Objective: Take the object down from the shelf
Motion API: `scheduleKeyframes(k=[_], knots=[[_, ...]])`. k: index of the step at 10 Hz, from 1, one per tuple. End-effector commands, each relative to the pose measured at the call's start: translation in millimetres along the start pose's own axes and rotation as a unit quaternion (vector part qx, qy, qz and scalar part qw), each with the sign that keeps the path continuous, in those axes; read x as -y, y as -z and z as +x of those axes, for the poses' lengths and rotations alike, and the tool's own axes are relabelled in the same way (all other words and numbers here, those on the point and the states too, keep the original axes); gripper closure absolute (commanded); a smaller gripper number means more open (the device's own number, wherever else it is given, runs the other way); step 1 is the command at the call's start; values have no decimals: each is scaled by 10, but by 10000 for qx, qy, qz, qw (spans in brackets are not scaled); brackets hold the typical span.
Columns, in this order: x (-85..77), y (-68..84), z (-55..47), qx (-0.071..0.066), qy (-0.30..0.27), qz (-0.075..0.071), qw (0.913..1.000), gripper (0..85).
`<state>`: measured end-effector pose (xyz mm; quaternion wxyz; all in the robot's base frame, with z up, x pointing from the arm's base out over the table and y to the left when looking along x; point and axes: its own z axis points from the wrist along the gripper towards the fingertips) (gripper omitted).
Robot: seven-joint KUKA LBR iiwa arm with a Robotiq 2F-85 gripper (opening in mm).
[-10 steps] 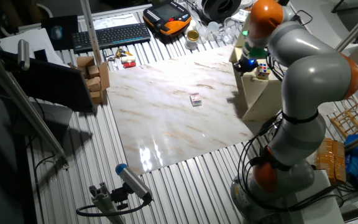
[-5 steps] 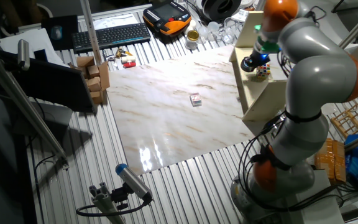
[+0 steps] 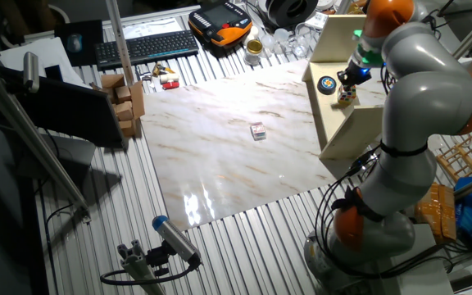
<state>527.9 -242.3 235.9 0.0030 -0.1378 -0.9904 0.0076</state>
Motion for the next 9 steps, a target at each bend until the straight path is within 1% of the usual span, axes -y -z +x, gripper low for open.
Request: scheduleKeyframes(k=[1,2,3,4,6,7,9], knots=[[17,8,-2,30,-34,5,10000,680],[21,8,-3,78,-95,7,9999,510],[16,3,-5,144,-125,11,9998,170],[14,0,-7,207,-202,6,9996,0],[13,-2,-11,256,-178,64,9995,0],[16,4,-13,266,-177,69,9995,0],[39,10,-25,239,-208,109,9994,0]])
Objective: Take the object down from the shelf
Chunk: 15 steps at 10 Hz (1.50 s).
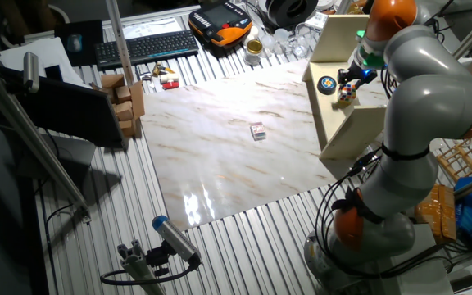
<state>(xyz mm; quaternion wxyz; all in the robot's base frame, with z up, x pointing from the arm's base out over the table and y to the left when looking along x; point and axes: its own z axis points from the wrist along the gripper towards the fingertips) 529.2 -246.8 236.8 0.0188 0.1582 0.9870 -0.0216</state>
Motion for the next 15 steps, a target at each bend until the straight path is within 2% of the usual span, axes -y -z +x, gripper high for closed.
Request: scheduleKeyframes(k=[1,5,11,15], knots=[[6,-5,-14,-16,-23,7,10000,0],[53,-86,-97,-58,-16,5,10000,0],[77,-293,-173,-110,97,-108,9998,0],[91,-387,-191,-73,174,-96,9998,0]])
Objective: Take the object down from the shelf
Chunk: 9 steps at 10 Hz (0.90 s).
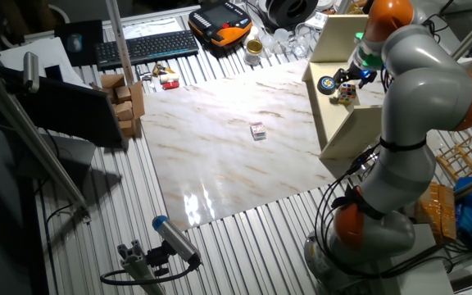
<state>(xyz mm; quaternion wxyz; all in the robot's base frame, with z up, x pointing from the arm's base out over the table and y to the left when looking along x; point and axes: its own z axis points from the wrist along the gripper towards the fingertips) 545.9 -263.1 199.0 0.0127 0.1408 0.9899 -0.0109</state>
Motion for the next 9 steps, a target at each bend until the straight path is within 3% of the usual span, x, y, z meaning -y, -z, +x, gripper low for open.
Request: scheduleKeyframes(k=[1,9], knots=[[-1,-22,-8,-2,13,-3,10000,0],[12,-157,-58,50,88,-74,9999,0]])
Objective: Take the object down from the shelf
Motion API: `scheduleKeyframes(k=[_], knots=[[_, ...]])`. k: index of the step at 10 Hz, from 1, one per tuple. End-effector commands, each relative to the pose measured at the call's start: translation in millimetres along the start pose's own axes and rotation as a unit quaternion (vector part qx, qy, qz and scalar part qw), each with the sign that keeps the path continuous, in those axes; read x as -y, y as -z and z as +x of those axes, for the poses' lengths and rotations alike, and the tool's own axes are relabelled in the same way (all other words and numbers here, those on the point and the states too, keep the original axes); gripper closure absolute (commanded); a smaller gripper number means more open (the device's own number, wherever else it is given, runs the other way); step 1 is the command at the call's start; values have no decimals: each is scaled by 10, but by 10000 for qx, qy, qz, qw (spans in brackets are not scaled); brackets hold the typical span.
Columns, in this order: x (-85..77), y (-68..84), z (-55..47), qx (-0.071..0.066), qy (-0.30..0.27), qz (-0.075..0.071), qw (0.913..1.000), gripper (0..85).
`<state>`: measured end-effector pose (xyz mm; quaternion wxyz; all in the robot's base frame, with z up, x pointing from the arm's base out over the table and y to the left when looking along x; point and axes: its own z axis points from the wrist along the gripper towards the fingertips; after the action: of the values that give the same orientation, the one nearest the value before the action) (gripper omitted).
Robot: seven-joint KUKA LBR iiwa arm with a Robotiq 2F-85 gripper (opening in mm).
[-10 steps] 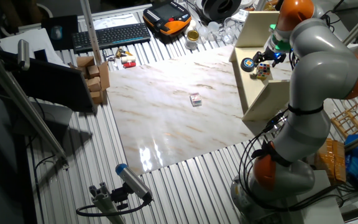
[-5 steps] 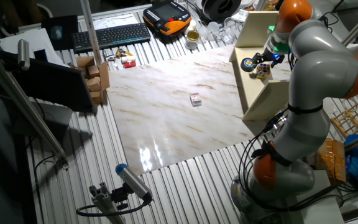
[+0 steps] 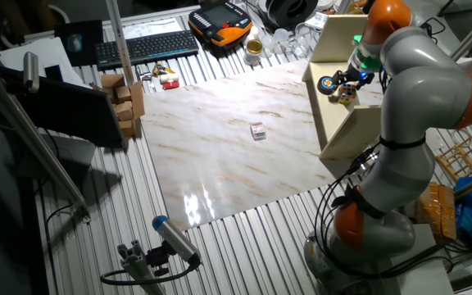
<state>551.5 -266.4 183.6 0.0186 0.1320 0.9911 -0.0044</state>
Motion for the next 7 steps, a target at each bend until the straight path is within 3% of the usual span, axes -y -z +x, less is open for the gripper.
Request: scheduleKeyframes(k=[1,4,5,6,7], knots=[[7,-4,2,0,9,0,10000,0],[23,-37,23,22,70,-38,10000,0],[27,-32,22,14,100,-36,9999,170],[27,-30,23,7,123,-34,9999,170],[27,-27,23,-15,162,-28,9999,340]])
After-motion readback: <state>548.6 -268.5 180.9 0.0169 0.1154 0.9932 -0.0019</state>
